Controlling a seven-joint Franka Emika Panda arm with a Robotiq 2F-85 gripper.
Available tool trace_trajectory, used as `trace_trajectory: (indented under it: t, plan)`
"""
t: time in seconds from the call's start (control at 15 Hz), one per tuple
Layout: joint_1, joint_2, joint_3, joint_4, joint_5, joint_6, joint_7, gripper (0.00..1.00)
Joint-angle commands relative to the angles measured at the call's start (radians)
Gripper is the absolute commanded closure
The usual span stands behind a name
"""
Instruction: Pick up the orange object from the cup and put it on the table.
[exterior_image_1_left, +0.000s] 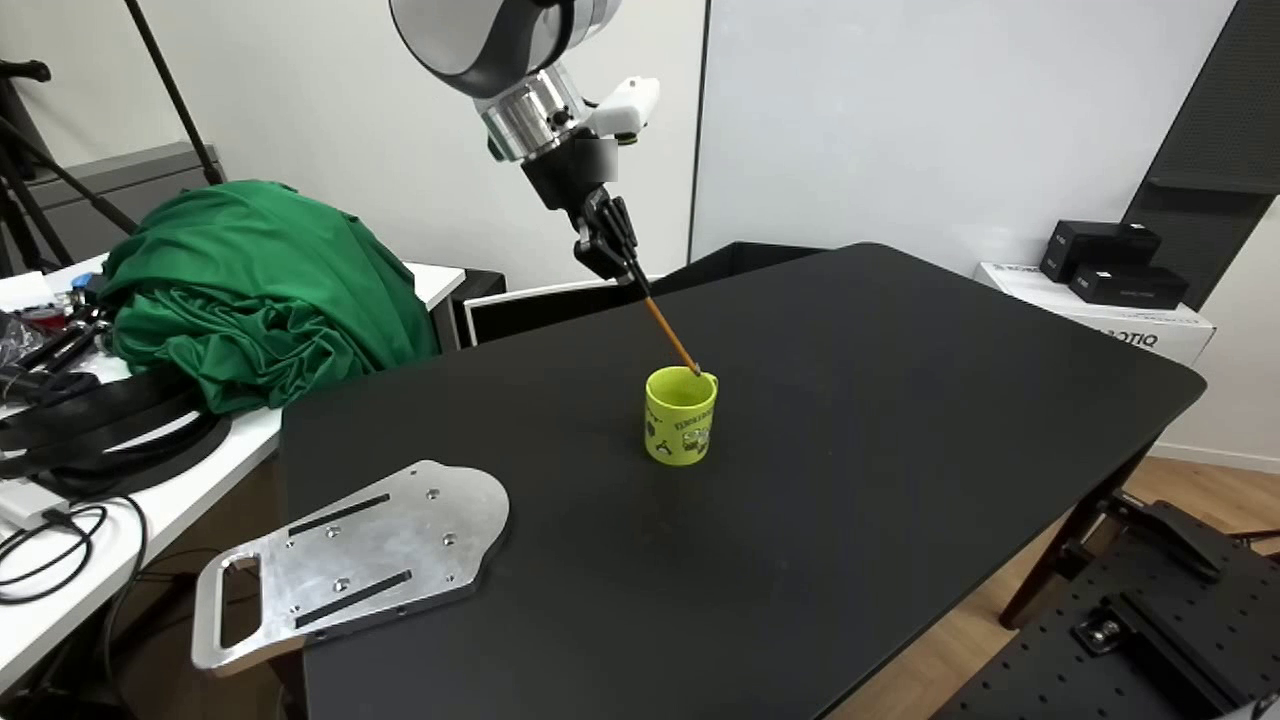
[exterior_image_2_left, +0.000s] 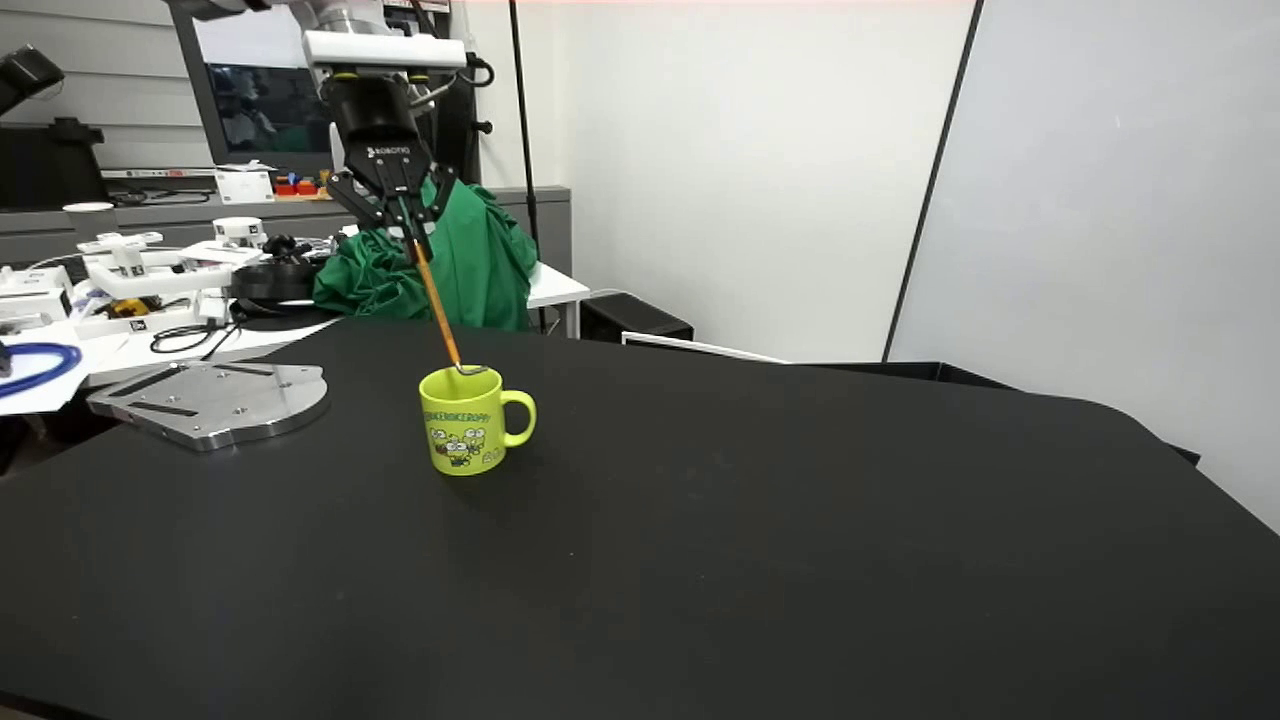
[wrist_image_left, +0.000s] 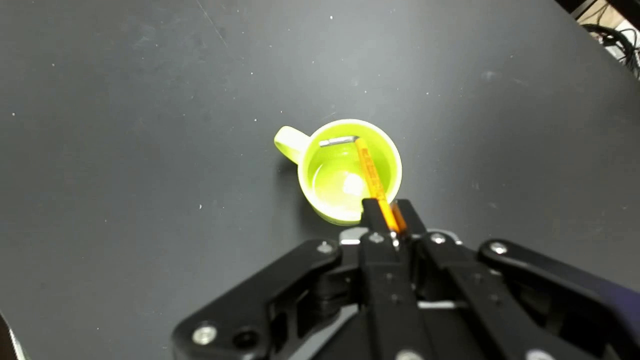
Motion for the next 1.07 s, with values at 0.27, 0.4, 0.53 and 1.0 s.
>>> trace_trajectory:
  t: [0.27, 0.4, 0.53, 1.0]
  plan:
    - [-0.026, -0.091, 0.013, -0.014, -0.004, -0.13, -0.066, 0.98]
    - [-0.04, -0.11, 0.007, -0.035, -0.009, -0.151, -0.074, 0.98]
    - [-0.062, -0.129, 0.001, -0.062, -0.008, -0.155, -0.078, 0.98]
    - [-0.17, -0.174, -0.031, -0.166, 0.047, -0.104, -0.067, 0.98]
